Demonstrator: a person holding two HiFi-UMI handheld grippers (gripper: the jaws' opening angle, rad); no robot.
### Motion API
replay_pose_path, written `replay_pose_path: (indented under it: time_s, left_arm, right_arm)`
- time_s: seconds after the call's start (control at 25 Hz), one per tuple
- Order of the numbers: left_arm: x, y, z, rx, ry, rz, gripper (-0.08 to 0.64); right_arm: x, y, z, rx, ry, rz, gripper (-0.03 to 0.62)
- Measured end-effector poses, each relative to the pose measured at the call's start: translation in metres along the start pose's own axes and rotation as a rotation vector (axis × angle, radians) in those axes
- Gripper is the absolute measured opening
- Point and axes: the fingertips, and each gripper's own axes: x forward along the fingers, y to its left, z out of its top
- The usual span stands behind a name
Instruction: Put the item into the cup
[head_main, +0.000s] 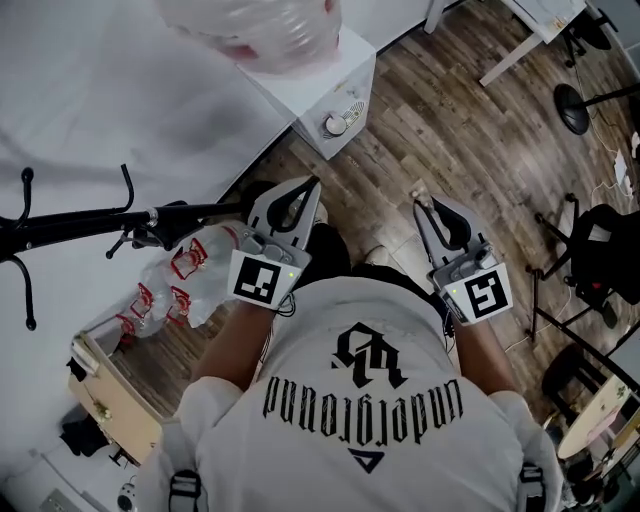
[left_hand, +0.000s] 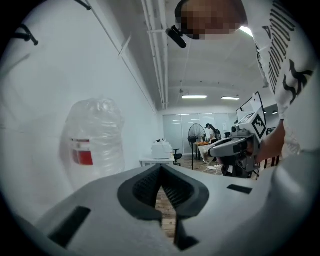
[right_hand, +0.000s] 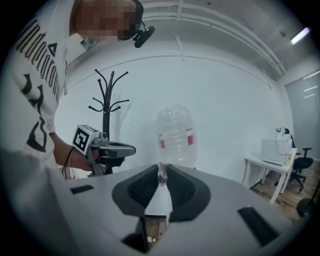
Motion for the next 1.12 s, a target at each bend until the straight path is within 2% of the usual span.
replay_pose_path:
  time_s: [0.4,0.64,1.12]
  left_arm:
    - [0.033,0.078,-0.08,-0.045,0.103,-0.003,0.005]
    - [0.063,0.101,-0.146,-0.073,0.179,-0.043,0.005]
    - [0.092,0.123,-0.267,-0.093,0.251,-0.033,0.006]
  right_arm:
    - [0.111,-0.018,-0.072,-0.006,0.132,0.045,0.056]
    - [0.168,-0.033,-0.147,0.024,0.251,0.089,0.057]
    - [0.244,-0.044,-0.296,0.07,0.404,0.108,0.058]
